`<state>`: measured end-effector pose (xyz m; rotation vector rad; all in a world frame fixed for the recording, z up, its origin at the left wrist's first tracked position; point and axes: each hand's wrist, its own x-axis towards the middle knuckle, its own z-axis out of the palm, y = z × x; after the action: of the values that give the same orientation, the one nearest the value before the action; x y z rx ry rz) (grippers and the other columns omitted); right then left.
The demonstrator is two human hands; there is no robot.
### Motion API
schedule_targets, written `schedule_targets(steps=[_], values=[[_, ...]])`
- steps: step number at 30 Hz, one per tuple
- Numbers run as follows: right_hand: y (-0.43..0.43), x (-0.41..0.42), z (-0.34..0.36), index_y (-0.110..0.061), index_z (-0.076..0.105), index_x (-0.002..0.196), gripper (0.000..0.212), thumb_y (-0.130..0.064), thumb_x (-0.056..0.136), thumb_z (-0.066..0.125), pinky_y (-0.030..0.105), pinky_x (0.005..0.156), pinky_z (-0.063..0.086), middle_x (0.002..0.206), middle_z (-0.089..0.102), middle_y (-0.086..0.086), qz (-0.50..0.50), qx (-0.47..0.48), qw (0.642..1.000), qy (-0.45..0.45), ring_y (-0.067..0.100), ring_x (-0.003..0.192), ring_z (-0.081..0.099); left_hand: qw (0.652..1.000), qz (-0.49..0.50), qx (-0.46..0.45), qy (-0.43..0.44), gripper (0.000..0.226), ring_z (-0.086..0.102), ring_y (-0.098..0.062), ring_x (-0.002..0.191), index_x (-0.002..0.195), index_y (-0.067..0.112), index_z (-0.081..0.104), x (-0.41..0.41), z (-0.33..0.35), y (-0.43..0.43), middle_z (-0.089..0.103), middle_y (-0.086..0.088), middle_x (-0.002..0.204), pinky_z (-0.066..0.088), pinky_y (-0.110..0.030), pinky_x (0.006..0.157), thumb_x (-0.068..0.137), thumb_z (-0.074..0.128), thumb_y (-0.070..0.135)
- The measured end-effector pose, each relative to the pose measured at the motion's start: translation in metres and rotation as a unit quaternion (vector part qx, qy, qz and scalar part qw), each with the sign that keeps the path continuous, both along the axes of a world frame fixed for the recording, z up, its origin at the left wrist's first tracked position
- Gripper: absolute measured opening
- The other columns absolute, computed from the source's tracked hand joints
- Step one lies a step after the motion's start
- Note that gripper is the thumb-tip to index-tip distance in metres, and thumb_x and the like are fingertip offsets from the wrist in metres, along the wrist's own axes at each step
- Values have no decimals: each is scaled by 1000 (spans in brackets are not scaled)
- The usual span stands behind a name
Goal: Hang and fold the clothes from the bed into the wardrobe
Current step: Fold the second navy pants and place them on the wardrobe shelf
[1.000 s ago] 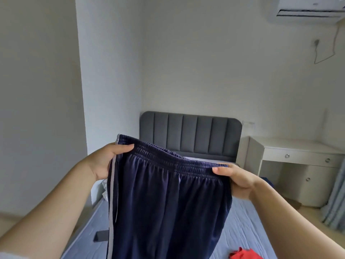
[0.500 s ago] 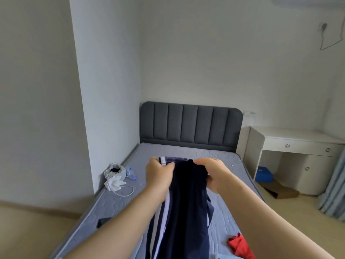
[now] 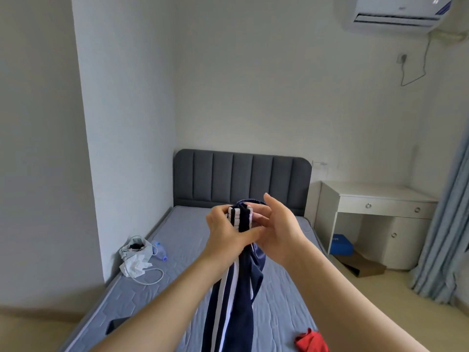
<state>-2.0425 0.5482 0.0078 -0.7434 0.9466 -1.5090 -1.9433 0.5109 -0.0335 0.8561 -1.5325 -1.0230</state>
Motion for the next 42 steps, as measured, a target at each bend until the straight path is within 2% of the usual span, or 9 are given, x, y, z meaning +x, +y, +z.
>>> schedule_targets(steps=[5, 10, 12, 15, 23, 27, 31, 36, 42], values=[[5, 1, 2, 4, 64, 106, 23, -6, 94, 47, 29, 70, 57, 90, 71, 14, 36, -58, 997, 47, 22, 77, 68, 999, 23, -12, -34, 36, 43, -15, 68, 90, -1, 49, 11, 15, -18, 42, -11, 89, 37, -19, 55, 61, 71, 7], [-4, -15, -2, -33, 53, 114, 43, -7, 82, 66, 10, 68, 41, 116, 55, -9, -191, -111, 906, 361, 9, 100, 53, 989, -99, 59, 92, 29, 42, -26, 69, 75, -4, 55, 33, 43, -23, 44, -15, 73, 34, -27, 60, 47, 48, 1], [-5, -20, -1, -29, 46, 125, 57, -11, 78, 73, 10, 64, 45, 115, 58, -13, -92, -110, 946, 291, 5, 97, 59, 977, -170, 78, 100, 27, 57, -26, 64, 72, -2, 62, 45, 56, -25, 58, -16, 69, 47, -25, 58, 49, 48, -1], [-9, -24, 6, -20, 62, 108, 34, -13, 77, 73, 15, 68, 53, 98, 73, -6, 18, -127, 963, 239, 9, 90, 69, 960, -255, 76, 93, 36, 68, -23, 66, 72, 9, 73, 63, 73, -31, 70, -11, 72, 55, -26, 58, 53, 45, -2], [-14, -6, 49, -16, 67, 84, 14, -17, 74, 77, 21, 60, 55, 79, 74, -2, -80, -214, 939, 255, 14, 75, 71, 981, -150, 71, -100, 22, 68, -14, 91, 104, 27, 61, 80, 75, -37, 72, 5, 98, 53, -31, 75, 84, 67, 19], [-9, -11, 51, -12, 67, 97, 21, -3, 79, 69, 26, 73, 57, 92, 74, 2, 64, -176, 951, 248, 16, 87, 70, 988, -126, 83, 14, 17, 70, -10, 69, 92, 14, 65, 94, 77, -35, 74, 2, 77, 55, -21, 59, 86, 58, -1], [-6, -14, 43, -14, 69, 92, 12, -23, 86, 64, 26, 78, 55, 97, 74, 2, 74, -88, 932, 344, 12, 87, 69, 980, -172, 97, 35, 21, 70, -14, 67, 92, 6, 65, 111, 90, -26, 74, -4, 77, 57, -23, 60, 88, 49, -7], [1, -3, 56, -9, 71, 91, 26, -32, 84, 61, 26, 64, 57, 95, 74, 8, 84, -126, 975, 165, 18, 84, 71, 977, -204, 58, 28, 19, 70, -16, 70, 93, 5, 65, 130, 113, -11, 73, -7, 81, 57, -24, 61, 77, 57, 5], [12, 7, 93, -8, 75, 81, 32, -35, 71, 60, 28, 63, 57, 90, 74, 10, 159, -157, 966, 133, 20, 78, 71, 977, -206, 30, 37, 20, 70, -14, 63, 85, 8, 67, 147, 138, -1, 73, -5, 73, 57, -23, 58, 73, 56, 22]])
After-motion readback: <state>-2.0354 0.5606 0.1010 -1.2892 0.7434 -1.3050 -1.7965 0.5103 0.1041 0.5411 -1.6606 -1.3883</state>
